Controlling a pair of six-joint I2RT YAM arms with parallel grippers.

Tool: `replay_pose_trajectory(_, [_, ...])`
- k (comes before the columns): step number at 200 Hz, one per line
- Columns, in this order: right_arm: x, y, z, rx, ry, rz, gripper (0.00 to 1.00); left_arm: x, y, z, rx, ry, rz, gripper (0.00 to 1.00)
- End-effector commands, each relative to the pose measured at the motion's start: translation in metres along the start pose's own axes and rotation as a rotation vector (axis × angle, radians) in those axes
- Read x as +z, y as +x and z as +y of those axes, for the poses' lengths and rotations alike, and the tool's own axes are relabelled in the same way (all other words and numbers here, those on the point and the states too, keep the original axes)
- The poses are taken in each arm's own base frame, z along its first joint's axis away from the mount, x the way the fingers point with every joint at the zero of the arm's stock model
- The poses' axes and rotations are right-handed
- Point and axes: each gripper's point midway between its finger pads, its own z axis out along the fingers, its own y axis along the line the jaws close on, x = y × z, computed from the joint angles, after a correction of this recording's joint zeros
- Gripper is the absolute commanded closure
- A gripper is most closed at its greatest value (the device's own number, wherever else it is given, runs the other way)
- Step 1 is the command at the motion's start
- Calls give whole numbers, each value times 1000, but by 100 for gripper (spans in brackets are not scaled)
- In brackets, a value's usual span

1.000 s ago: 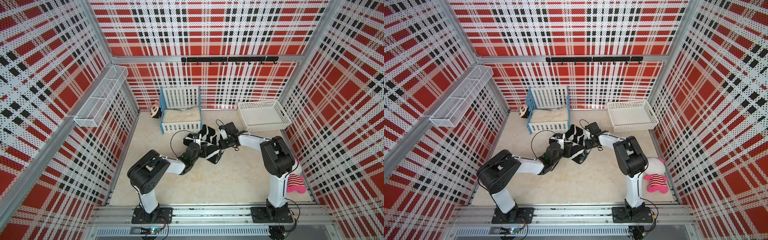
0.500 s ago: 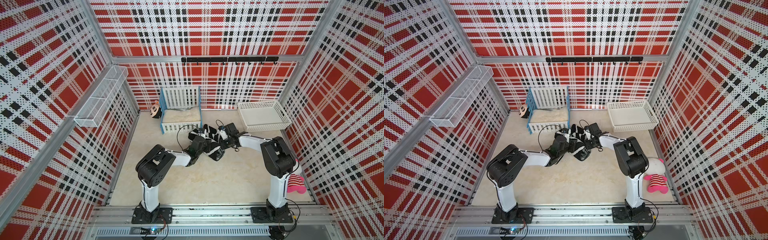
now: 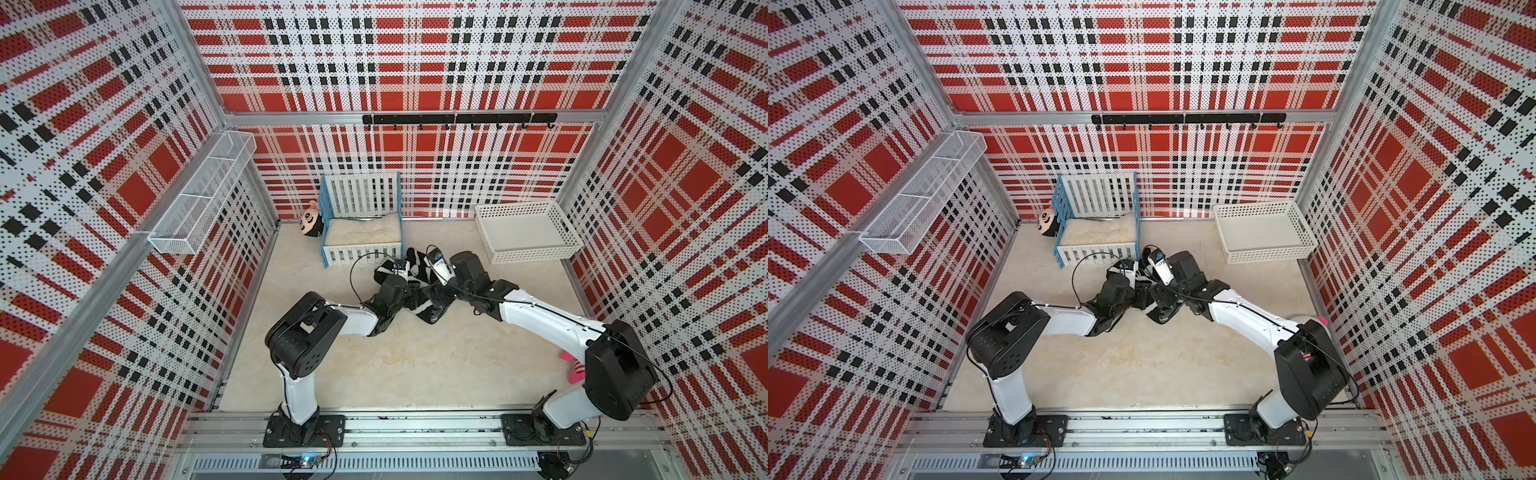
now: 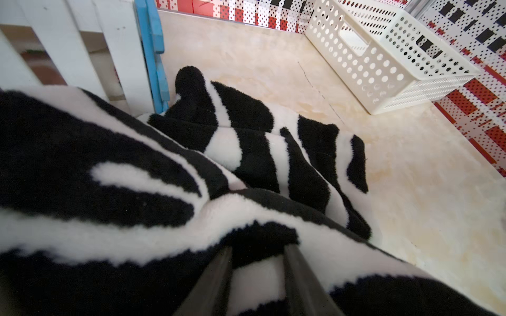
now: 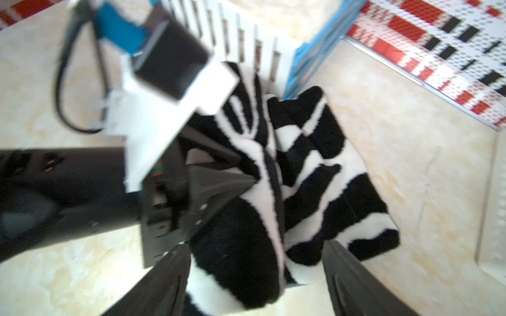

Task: Roll up the pillowcase
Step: Roll the pillowcase at the center of the board.

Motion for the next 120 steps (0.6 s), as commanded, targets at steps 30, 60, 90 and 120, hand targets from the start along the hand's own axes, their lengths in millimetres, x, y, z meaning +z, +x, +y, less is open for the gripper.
replay_pose_trajectory(30, [34,49,11,-109,18,160,5,-3,31,10,-4,-30,117,63])
replay_pose_trajectory(60, [54,57,11,-135,39,190,2,-4,30,10,-8,-30,116,63])
replay_pose_trajectory(90, [60,66,19,-125,-2,215,38,-8,24,14,-19,-38,109,63])
replay_pose_trajectory(120, [50,70,37,-80,-98,204,78,-21,0,24,-64,-58,74,63])
